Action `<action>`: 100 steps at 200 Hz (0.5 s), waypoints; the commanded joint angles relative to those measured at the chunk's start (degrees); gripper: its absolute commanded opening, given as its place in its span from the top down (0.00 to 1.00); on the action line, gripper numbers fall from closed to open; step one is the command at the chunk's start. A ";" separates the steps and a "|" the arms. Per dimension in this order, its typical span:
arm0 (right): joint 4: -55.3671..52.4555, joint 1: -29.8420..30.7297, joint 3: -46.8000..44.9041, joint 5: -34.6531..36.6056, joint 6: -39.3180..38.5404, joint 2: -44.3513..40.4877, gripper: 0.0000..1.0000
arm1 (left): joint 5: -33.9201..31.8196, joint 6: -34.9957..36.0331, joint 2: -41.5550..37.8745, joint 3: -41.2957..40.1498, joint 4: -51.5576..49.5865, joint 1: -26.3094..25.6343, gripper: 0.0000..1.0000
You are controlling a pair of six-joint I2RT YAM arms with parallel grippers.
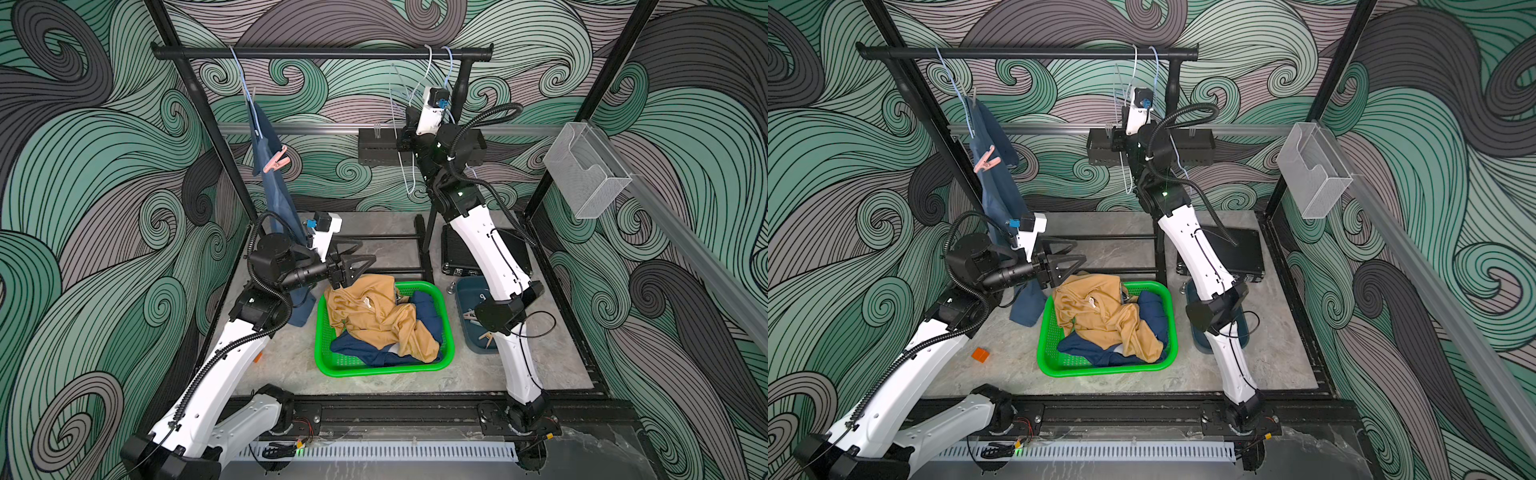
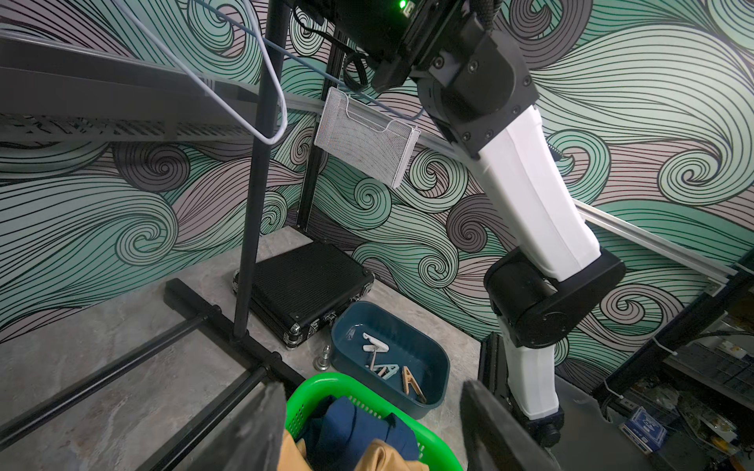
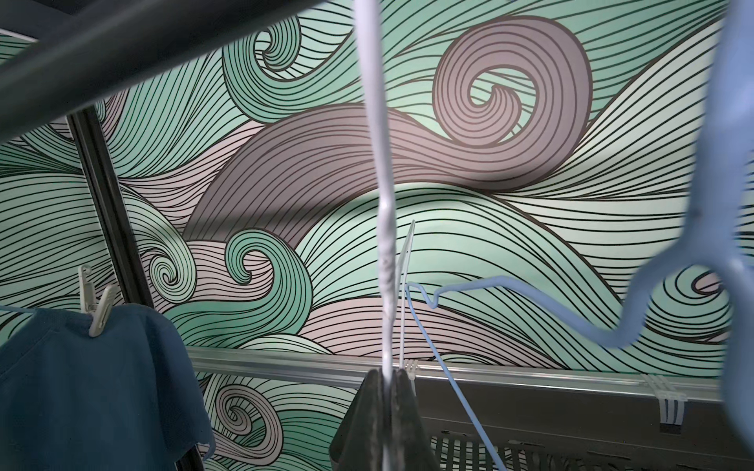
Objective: Remove the clothespins securing t-shirts to the hanger
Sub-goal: Place the hanger on the clothes rail.
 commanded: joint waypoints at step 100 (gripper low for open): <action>-1.16 3.32 -6.75 4.44 -6.37 -6.86 0.20 | -1.43 1.01 -1.53 1.51 1.03 -0.62 0.32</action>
